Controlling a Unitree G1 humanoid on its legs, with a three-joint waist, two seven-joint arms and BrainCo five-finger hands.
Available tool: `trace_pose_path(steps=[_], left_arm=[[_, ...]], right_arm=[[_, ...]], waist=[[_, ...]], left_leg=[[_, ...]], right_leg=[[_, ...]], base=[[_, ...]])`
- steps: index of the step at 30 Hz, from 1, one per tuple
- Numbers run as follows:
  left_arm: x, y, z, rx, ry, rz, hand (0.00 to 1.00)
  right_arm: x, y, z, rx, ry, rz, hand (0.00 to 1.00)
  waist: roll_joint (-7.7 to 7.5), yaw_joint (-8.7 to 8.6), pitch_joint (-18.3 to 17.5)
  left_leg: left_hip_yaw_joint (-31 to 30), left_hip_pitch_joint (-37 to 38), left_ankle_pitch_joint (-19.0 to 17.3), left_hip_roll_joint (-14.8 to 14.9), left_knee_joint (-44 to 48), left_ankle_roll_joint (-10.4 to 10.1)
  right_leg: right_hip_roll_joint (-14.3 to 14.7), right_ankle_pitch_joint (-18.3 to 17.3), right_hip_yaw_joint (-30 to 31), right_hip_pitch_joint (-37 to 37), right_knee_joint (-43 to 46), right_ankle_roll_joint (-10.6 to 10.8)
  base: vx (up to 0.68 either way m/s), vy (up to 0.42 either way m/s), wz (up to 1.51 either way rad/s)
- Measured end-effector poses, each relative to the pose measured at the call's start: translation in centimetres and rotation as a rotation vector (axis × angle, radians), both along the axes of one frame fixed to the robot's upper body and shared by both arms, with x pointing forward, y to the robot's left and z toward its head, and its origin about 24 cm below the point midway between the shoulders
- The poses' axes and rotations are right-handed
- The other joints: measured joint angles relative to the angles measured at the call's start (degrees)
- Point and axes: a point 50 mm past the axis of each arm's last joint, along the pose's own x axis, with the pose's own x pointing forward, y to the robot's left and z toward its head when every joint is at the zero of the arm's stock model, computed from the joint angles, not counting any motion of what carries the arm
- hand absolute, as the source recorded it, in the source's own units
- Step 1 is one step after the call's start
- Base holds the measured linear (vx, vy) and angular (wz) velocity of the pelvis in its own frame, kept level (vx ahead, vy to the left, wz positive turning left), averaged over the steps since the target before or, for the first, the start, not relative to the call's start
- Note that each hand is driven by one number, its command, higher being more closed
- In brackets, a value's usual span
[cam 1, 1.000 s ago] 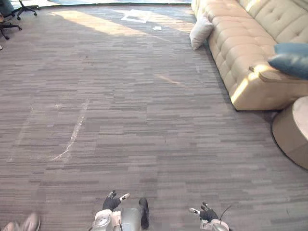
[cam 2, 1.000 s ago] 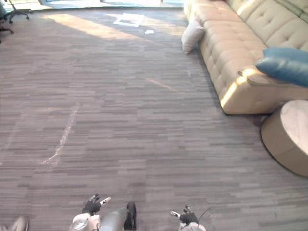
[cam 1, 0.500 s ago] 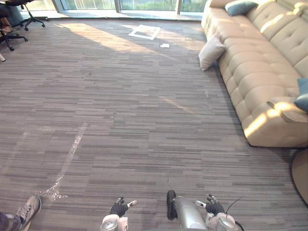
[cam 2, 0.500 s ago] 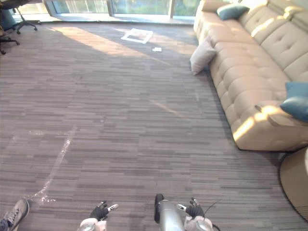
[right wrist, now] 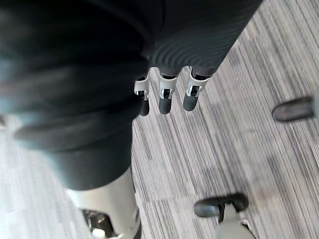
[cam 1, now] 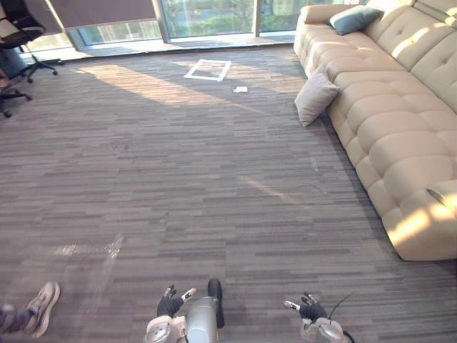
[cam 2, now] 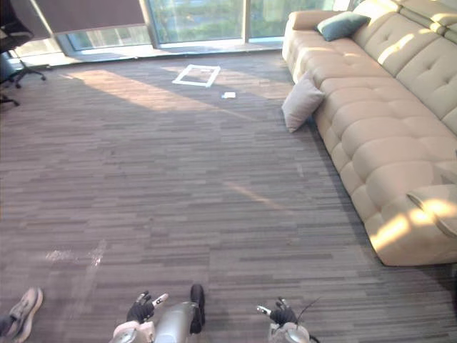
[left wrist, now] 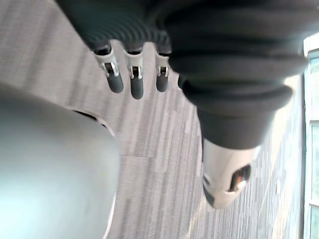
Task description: Pick up cushions and gather them together orderly.
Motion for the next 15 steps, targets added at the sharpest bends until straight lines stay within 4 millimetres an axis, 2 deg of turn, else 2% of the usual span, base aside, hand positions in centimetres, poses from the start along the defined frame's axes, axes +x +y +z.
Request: trace_pose_path(steps=[1, 2, 3, 4, 5, 6, 7, 8, 9, 10, 12, 13, 14, 15], left_arm=[[-0.1, 0.2, -0.1, 0.008, 0.013, -0.008, 0.00], [0.0, 0.4, -0.1, 0.018, 0.018, -0.022, 0.00], [-0.1, 0.6, -0.2, 0.029, 0.037, -0.045, 0.00], [-0.1, 0.6, -0.2, 0.031, 0.045, -0.056, 0.00], [-0.1, 0.3, -0.3, 0.031, 0.051, -0.072, 0.00], [-0.2, 0.1, -0.4, 0.029, 0.061, -0.092, 0.00], [-0.3, 0.0, -0.5, 0.028, 0.065, -0.099, 0.00], [-0.1, -0.2, -0.5, 0.025, 0.068, -0.105, 0.00], [0.0, -0.2, -0.5, 0.024, 0.068, -0.107, 0.00], [0.3, -0.5, -0.5, 0.020, 0.066, -0.111, 0.00], [0.7, -0.6, -0.3, 0.024, 0.055, -0.126, 0.00], [0.5, -0.6, -0.4, 0.030, 0.064, -0.138, 0.00], [0.3, -0.8, -0.6, 0.023, 0.071, -0.135, 0.00], [0.3, -0.9, -0.6, 0.020, 0.070, -0.130, 0.00]], right_arm=[[-0.3, -0.1, -0.1, -0.005, 0.009, -0.001, 0.00], [-0.6, -0.2, -0.1, -0.012, 0.015, 0.005, 0.00], [-0.6, -0.2, -0.1, -0.021, 0.011, 0.020, 0.00], [-0.7, -0.3, -0.1, -0.023, 0.012, 0.020, 0.00], [-0.8, -0.5, -0.1, -0.030, 0.005, 0.017, 0.00], [-0.6, -0.8, 0.2, -0.041, -0.016, 0.016, 0.00], [-0.6, -0.8, 0.2, -0.042, -0.020, 0.016, 0.00], [-0.1, -0.8, 0.4, -0.045, -0.042, 0.017, 0.00], [0.0, -0.8, 0.5, -0.045, -0.050, 0.017, 0.00], [0.5, -0.9, 0.7, -0.045, -0.067, 0.012, 0.00], [0.7, -0.8, 0.7, -0.043, -0.074, 0.009, 0.00], [0.6, -0.8, 0.7, -0.041, -0.067, 0.006, 0.00], [0.3, -1.2, 0.6, -0.048, -0.056, -0.005, 0.00], [0.4, -1.5, 0.6, -0.053, -0.058, -0.010, 0.00]], waist=[[-0.68, -0.21, 0.0], [-1.47, -0.47, 0.1], [-2.24, -0.90, 0.7], [-2.37, -1.15, 0.6], [-2.06, -1.48, 0.8], [-1.42, -1.73, 1.1], [-1.40, -2.07, 1.1], [-1.48, -3.11, 1.2], [-1.55, -3.48, 1.2], [-1.57, -4.18, 1.4], [-2.49, -4.48, 1.8], [-3.64, -4.64, 2.0], [-3.09, -5.00, 1.6], [-2.57, -4.99, 1.3]], left_leg=[[0.6, 2.9, -3.0, -1.3, 0.2, 0.7], [0.8, 6.2, -4.8, -2.7, -1.2, 0.9], [0.1, 11.1, -6.5, -4.4, -3.4, 1.0], [-0.1, 12.8, -6.8, -4.8, -4.3, 1.0], [-0.3, 18.2, -7.8, -5.1, -7.0, 1.1], [-0.6, 24.0, -8.2, -5.1, -10.8, 1.3], [-1.0, 26.0, -8.3, -4.9, -12.2, 1.5], [-2.1, 29.2, -8.6, -4.5, -14.7, 2.0], [-2.4, 30.4, -8.7, -4.4, -15.6, 2.2], [-3.1, 32.3, -9.4, -3.8, -17.2, 2.6], [-3.6, 35.9, -10.9, -3.7, -20.1, 1.2], [-4.5, 39.1, -12.1, -4.6, -21.8, 0.3], [-5.5, 40.9, -12.3, -4.0, -21.8, 0.0], [-5.5, 40.7, -12.3, -3.2, -20.4, 0.0]], right_leg=[[-0.7, 1.7, 0.8, -3.8, 12.2, 3.6], [-1.4, 6.9, 1.5, -8.8, 24.7, 8.5], [-2.0, 8.4, 1.1, -14.1, 37.6, 9.0], [-2.3, 7.8, 0.5, -15.5, 40.7, 8.3], [-2.3, 5.6, -2.4, -19.5, 45.7, 5.5], [-2.2, 2.1, -6.4, -23.3, 45.7, 2.9], [-2.1, 0.7, -8.3, -24.9, 44.1, 2.2], [-1.5, -1.1, -11.7, -28.5, 39.4, 1.2], [-1.1, -1.3, -12.6, -30.1, 36.7, 1.0], [-0.1, -0.4, -14.1, -32.8, 28.6, 1.4], [1.2, 7.9, -16.0, -34.0, 7.4, 3.2], [1.0, 14.8, -15.5, -34.6, 2.3, 2.2], [1.9, 18.9, -14.2, -35.1, 5.8, -2.4], [2.5, 17.1, -14.2, -35.7, 7.9, -3.2]], base=[[0.64, 0.291, 0.04], [0.73, 0.321, 0.11], [0.58, 0.234, 0.10], [0.56, 0.173, 0.18], [0.57, 0.123, 0.10], [0.58, 0.104, 0.11], [0.58, 0.056, 0.24], [0.44, 0.008, 0.33], [0.68, -0.043, 0.44], [0.56, -0.065, 0.40], [0.51, -0.097, 0.42], [0.75, -0.191, 0.34], [0.77, -0.202, 0.21], [0.89, -0.245, -0.03]])
